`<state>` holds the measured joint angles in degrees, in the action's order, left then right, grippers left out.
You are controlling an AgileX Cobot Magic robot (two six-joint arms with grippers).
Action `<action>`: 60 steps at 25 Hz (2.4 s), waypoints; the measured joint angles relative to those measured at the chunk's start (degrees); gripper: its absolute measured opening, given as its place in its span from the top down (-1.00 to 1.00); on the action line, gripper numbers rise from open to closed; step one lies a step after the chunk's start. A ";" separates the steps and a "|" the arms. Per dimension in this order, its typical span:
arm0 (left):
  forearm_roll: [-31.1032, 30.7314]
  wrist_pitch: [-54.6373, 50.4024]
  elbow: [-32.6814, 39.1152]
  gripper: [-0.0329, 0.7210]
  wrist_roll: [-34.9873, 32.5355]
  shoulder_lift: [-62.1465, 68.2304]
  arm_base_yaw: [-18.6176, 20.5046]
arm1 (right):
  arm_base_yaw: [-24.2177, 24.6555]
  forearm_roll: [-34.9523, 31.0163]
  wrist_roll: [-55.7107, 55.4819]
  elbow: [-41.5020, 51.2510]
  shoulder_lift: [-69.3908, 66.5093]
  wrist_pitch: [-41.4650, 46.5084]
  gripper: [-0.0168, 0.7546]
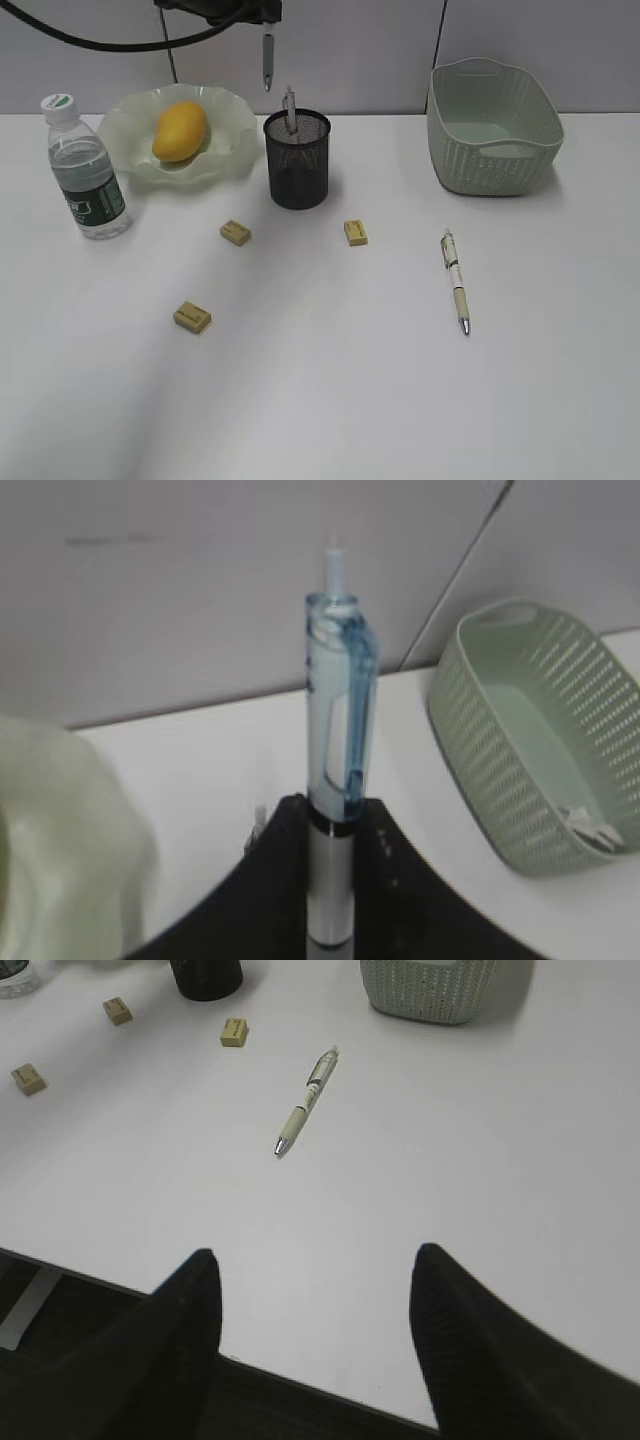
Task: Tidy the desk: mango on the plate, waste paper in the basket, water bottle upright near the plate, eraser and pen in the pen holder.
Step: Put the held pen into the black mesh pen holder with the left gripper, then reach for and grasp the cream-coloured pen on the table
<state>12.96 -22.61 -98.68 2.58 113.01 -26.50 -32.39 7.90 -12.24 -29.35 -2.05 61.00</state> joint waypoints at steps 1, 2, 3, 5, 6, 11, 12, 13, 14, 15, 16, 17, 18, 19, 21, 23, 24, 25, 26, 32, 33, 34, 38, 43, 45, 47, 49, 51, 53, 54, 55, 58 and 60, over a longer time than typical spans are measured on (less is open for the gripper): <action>0.08 2.22 -0.05 0.64 0.00 0.60 -0.13 | 0.00 0.00 0.00 0.00 0.00 0.00 -0.28; 0.30 4.20 -0.05 0.64 0.00 1.30 -0.25 | 0.00 0.00 0.00 0.00 0.00 -0.05 -0.28; 0.37 5.60 -0.06 0.64 0.00 2.10 -0.46 | 0.00 0.00 0.00 0.00 0.00 -0.04 -0.28; 0.51 8.49 -0.06 0.64 0.00 3.55 -1.03 | 0.00 0.00 0.00 0.00 0.00 -0.04 -0.28; 0.51 9.64 -0.06 0.64 0.00 4.43 -1.32 | 0.00 0.00 0.00 0.00 0.00 -0.04 -0.28; 0.57 14.23 -0.11 0.64 0.00 8.87 -2.14 | 0.00 0.00 0.00 0.00 0.00 -0.04 -0.28; 0.51 14.90 -0.11 0.64 0.00 9.74 -2.17 | 0.00 0.00 0.00 0.00 0.00 -0.04 -0.28; 0.18 15.30 -0.11 0.64 0.02 10.58 -2.17 | 0.00 0.00 0.00 0.00 0.00 -0.04 -0.28; -0.46 15.46 -0.11 0.64 0.02 11.21 -2.17 | 0.00 0.00 0.00 0.00 0.00 -0.04 -0.28; -0.90 15.52 -0.11 0.64 0.02 11.86 -2.17 | 0.00 0.00 0.00 0.00 0.00 -0.04 -0.28; -1.48 15.52 -0.11 0.64 0.02 12.41 -2.17 | 0.00 0.00 0.00 0.00 0.00 -0.04 -0.28; -2.07 15.52 -0.11 0.64 0.02 12.90 -2.17 | 0.00 0.00 0.00 0.00 0.00 -0.04 -0.28; -2.86 15.57 -0.11 0.64 0.02 13.22 -2.17 | 0.00 0.00 0.00 0.00 0.00 -0.04 -0.28; -3.35 15.57 -0.11 0.64 0.02 13.67 -2.17 | 0.00 0.00 0.00 0.00 0.00 -0.04 -0.28; -4.05 15.40 -0.11 0.64 0.02 14.20 -2.17 | 0.00 0.00 0.00 0.00 0.00 -0.04 -0.28; -4.17 15.25 -0.11 0.64 0.02 14.29 -2.17 | 0.00 0.00 0.00 0.00 0.00 -0.04 -0.28; -4.17 15.31 -0.11 0.64 0.02 14.29 -2.17 | 0.00 0.00 0.00 0.00 0.00 -0.04 -0.28; -4.17 15.31 -0.11 0.64 0.02 14.29 -2.17 | 0.00 0.00 0.00 0.00 0.00 -0.04 -0.28; -4.17 15.08 -0.11 0.63 0.02 14.29 -2.17 | 0.00 0.00 0.00 0.00 0.00 -0.04 -0.28; -4.17 11.29 -0.11 0.26 0.02 14.29 -2.17 | 0.00 0.00 0.00 0.00 0.00 -0.04 -0.28; -4.09 10.77 -0.11 0.21 0.02 14.29 -2.17 | 0.00 0.00 0.00 0.00 0.00 -0.04 -0.28; -4.02 10.45 -0.11 0.17 0.02 14.29 -2.17 | 0.00 0.00 0.00 0.00 0.00 -0.04 -0.28; -3.98 10.08 -0.11 0.13 0.02 13.44 -2.17 | 0.00 0.05 0.00 0.00 0.00 -0.04 -0.28; -3.95 9.00 -0.11 0.12 0.02 9.76 -2.17 | 0.00 0.05 0.00 0.00 0.00 -0.04 -0.28; -3.95 6.69 -0.11 0.12 0.02 7.57 -2.17 | 0.00 0.05 0.00 0.00 0.00 -0.04 -0.28; -3.95 2.93 -0.11 0.12 0.02 5.44 -2.17 | 0.00 0.05 0.00 0.00 0.00 -0.04 -0.28; -4.29 -2.32 -0.17 0.07 0.02 3.27 -2.17 | 0.00 0.05 0.00 0.00 0.00 -0.04 -0.28; -5.14 -9.24 -0.19 -0.04 0.02 1.57 -2.17 | 0.00 0.05 0.00 0.00 0.00 -0.04 -0.28; -6.50 -16.24 -0.24 -0.26 0.02 0.10 -2.17 | 0.00 0.05 0.00 0.00 0.00 -0.04 -0.28; -7.03 -20.28 -0.24 -0.36 0.02 -0.33 -2.17 | 0.00 0.05 0.00 0.00 0.00 -0.04 -0.28; -7.77 -24.27 -0.24 -0.47 0.02 -0.88 -2.17 | 0.00 0.05 0.00 0.00 0.00 -0.04 -0.28; -9.89 -35.57 -0.24 -0.63 0.02 -1.98 -2.17 | 0.00 0.05 0.00 0.00 0.00 -0.04 -0.28; -11.87 -42.30 -0.24 -0.64 0.02 -2.58 -2.17 | 0.00 0.05 0.00 0.00 0.00 -0.04 -0.28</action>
<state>1.09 -64.92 -98.92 2.60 110.43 -28.67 -32.39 7.95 -12.24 -29.35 -2.05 60.96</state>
